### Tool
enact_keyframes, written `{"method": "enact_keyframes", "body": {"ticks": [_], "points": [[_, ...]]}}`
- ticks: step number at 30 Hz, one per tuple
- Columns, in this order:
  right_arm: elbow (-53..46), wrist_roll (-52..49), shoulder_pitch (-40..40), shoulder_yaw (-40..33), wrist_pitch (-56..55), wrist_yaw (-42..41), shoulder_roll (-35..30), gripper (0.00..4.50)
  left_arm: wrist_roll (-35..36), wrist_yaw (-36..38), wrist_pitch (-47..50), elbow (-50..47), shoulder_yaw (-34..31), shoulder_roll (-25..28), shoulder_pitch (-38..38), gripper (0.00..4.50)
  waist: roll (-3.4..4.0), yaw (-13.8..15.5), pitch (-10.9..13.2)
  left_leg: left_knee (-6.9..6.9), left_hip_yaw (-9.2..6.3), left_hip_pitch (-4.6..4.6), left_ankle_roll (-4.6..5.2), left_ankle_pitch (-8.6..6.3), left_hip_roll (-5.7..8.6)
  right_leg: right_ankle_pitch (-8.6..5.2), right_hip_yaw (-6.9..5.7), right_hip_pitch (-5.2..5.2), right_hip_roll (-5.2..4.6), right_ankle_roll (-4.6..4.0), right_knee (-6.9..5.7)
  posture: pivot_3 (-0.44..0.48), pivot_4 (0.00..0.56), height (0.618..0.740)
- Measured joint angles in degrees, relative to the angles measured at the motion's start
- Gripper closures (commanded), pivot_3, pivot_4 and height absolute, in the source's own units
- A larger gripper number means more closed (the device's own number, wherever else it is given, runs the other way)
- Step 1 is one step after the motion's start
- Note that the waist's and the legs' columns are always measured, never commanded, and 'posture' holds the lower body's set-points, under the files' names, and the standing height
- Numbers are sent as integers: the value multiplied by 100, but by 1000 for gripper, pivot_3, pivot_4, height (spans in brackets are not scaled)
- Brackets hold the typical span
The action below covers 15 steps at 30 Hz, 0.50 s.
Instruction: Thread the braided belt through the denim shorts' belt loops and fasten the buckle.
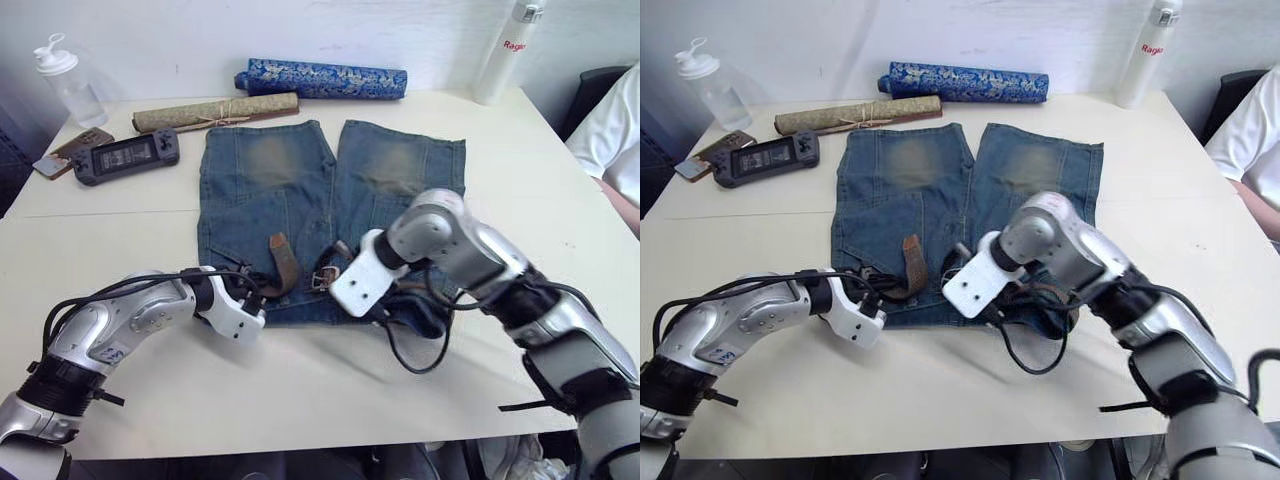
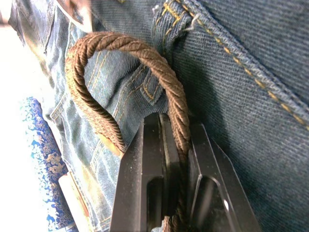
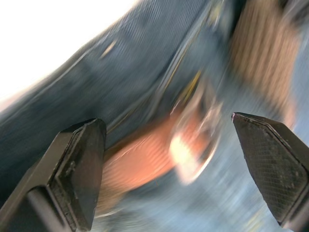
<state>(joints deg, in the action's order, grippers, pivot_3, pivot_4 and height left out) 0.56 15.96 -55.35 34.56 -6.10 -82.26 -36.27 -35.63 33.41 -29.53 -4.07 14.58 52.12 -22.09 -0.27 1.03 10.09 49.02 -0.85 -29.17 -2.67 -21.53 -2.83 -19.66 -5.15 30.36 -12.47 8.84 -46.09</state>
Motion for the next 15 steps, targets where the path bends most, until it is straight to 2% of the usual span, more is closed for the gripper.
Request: {"method": "enact_keyframes", "body": {"ticks": [5, 15], "points": [[-539, 73, 263, -59, 507, -51, -163, 60, -4, 16, -36, 26, 14, -18, -36, 4500, 8, 5, -5, -2, 0, 0, 0, 0, 0, 0, 0, 0, 0, 1, 3, 0, 150, 645], [-477, 38, 41, -118, 314, 364, 389, 60, -4, 99, -95, 59, 24, -34, -115, 4500, 9, 4, -4, -1, -1, -4, -2, 1, 0, 2, -1, 2, 0, 4, 3, 0, 150, 645]]}}
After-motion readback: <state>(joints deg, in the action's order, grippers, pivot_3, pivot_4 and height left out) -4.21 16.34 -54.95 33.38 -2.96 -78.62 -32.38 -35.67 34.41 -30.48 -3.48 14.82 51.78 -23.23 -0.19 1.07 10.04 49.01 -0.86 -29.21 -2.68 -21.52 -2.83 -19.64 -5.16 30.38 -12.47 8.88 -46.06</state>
